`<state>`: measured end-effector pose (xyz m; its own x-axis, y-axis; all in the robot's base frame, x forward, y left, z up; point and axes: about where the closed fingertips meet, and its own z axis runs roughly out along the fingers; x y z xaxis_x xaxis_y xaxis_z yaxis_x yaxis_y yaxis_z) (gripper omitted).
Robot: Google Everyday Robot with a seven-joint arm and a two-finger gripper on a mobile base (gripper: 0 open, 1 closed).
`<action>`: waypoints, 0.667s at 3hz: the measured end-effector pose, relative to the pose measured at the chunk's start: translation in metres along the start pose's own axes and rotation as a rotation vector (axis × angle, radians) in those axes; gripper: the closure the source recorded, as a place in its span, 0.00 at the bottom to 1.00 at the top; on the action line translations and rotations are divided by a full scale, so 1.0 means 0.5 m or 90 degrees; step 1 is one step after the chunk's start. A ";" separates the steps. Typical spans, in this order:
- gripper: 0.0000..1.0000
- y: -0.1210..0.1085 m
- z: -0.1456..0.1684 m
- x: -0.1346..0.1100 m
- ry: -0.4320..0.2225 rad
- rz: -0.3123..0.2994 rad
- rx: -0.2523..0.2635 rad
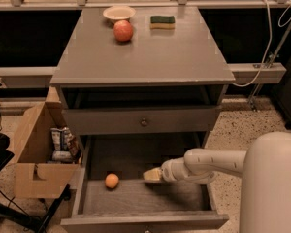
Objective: Place orange into middle drawer
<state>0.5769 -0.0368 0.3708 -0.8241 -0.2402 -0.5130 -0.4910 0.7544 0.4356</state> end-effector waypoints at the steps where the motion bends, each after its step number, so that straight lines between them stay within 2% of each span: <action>1: 0.61 0.000 0.000 0.000 0.000 0.000 0.000; 2: 0.84 0.020 -0.058 -0.024 -0.003 -0.024 -0.003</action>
Offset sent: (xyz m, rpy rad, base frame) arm -0.0436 -0.0978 0.4217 -0.0680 -0.3386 0.3645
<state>0.5736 -0.0441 0.4029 -0.8037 -0.2658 -0.5324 -0.5230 0.7423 0.4189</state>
